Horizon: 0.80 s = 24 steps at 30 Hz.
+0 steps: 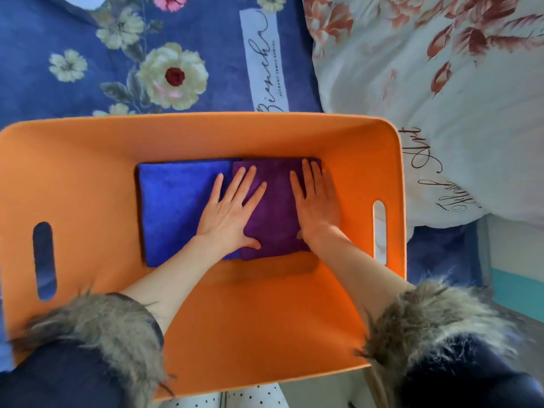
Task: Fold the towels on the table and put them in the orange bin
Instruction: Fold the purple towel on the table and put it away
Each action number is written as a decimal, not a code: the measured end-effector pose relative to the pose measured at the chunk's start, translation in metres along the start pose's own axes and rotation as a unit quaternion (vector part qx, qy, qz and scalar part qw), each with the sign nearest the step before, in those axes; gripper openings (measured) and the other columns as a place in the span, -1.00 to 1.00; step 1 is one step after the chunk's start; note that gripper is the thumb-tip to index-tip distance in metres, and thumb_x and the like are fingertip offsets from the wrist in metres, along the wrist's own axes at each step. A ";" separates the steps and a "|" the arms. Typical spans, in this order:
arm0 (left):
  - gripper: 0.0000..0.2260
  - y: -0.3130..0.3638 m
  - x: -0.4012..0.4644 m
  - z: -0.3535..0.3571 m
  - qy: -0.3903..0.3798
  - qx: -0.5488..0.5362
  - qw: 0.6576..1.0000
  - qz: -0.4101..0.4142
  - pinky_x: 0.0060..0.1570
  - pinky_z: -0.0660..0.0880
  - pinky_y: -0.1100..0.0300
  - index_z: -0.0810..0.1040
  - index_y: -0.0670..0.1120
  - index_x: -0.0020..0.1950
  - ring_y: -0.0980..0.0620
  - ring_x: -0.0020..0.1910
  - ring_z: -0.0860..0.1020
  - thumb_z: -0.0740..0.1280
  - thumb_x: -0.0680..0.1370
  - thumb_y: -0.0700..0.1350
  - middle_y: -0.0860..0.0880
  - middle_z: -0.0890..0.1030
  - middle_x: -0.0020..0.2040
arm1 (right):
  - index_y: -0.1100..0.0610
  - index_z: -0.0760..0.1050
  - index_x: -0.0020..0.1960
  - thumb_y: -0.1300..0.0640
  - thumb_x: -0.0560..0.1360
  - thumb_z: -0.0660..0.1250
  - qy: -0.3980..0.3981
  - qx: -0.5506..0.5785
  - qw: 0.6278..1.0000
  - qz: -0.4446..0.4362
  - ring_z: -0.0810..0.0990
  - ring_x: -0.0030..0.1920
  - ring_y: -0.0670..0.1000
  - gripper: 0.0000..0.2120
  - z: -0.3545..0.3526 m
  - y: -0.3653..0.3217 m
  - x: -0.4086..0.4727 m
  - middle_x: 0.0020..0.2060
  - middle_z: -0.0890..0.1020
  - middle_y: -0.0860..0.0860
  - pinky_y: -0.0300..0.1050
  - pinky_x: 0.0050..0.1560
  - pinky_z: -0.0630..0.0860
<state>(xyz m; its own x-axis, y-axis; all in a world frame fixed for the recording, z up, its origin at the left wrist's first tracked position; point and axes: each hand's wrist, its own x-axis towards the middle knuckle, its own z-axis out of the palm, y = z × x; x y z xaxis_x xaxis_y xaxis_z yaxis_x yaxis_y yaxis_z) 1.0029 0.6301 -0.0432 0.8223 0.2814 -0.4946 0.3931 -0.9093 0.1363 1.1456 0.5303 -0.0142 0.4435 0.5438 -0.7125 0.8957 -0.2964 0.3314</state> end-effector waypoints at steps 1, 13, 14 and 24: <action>0.14 -0.001 0.002 0.002 0.003 0.000 1.000 0.001 0.35 -0.38 -0.17 -0.42 -0.02 0.43 -0.08 0.36 -0.51 0.28 0.25 0.46 -0.12 -0.47 0.41 | 0.18 -0.43 0.46 -0.11 0.46 0.34 0.001 -0.002 1.000 -0.001 -0.32 0.48 0.22 0.04 0.002 0.000 0.003 0.47 -0.31 0.22 0.10 0.43 -0.34; -0.01 0.013 -0.013 -0.035 -0.031 -0.026 0.999 -0.036 0.37 -0.35 -0.17 -0.26 0.00 0.52 -0.11 0.48 -0.34 0.27 0.37 0.39 -0.13 -0.31 0.52 | 0.11 -0.26 0.52 -0.06 0.51 0.29 0.042 0.116 0.991 -0.044 -0.17 0.52 0.18 -0.13 -0.008 0.006 -0.022 0.52 -0.11 0.18 0.09 0.45 -0.30; -0.05 0.015 -0.021 -0.045 -0.023 -0.033 0.998 -0.039 0.38 -0.34 -0.17 -0.24 0.01 0.52 -0.12 0.48 -0.35 0.26 0.40 0.36 -0.13 -0.32 0.52 | 0.10 -0.22 0.53 -0.06 0.53 0.26 0.063 0.144 0.986 -0.049 -0.14 0.52 0.17 -0.19 -0.013 0.006 -0.031 0.52 -0.07 0.16 0.09 0.45 -0.28; -0.38 0.021 -0.132 -0.149 0.103 -0.174 0.977 -0.066 0.46 -0.17 -0.04 0.04 -0.06 0.53 -0.07 0.53 -0.15 0.22 0.57 0.08 -0.09 -0.05 0.56 | 0.07 0.06 0.52 -0.10 0.56 0.16 0.263 0.310 0.913 -0.022 0.17 0.48 0.09 -0.39 -0.090 0.044 -0.158 0.49 0.20 0.08 0.11 0.45 -0.03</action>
<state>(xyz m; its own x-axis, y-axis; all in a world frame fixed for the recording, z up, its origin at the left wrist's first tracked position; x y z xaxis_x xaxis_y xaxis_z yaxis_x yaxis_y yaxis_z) 0.9641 0.6200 0.1531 0.8059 0.4784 -0.3488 0.5885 -0.7116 0.3838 1.1173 0.5020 0.1690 0.5077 0.8194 -0.2662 0.7956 -0.5644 -0.2201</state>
